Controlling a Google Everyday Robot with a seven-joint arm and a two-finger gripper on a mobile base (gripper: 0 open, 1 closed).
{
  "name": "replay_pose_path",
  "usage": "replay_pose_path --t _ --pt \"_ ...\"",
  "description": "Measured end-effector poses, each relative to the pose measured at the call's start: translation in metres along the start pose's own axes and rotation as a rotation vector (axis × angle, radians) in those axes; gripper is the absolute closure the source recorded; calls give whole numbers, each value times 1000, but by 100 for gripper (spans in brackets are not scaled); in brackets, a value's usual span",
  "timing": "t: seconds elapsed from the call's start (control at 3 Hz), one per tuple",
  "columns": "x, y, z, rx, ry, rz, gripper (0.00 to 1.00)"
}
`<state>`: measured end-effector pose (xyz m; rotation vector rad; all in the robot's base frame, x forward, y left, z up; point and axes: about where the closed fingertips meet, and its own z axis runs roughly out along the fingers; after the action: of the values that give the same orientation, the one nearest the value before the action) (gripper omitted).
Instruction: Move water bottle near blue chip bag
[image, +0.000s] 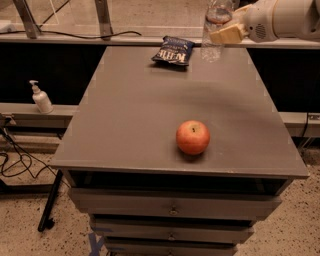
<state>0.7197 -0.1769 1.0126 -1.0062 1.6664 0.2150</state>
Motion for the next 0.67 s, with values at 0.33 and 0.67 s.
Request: replay_pose_path --t 0.33,0.67 --pt "10 -32 14 24 40 -10 100" --pt "13 -49 39 30 56 -4 100"
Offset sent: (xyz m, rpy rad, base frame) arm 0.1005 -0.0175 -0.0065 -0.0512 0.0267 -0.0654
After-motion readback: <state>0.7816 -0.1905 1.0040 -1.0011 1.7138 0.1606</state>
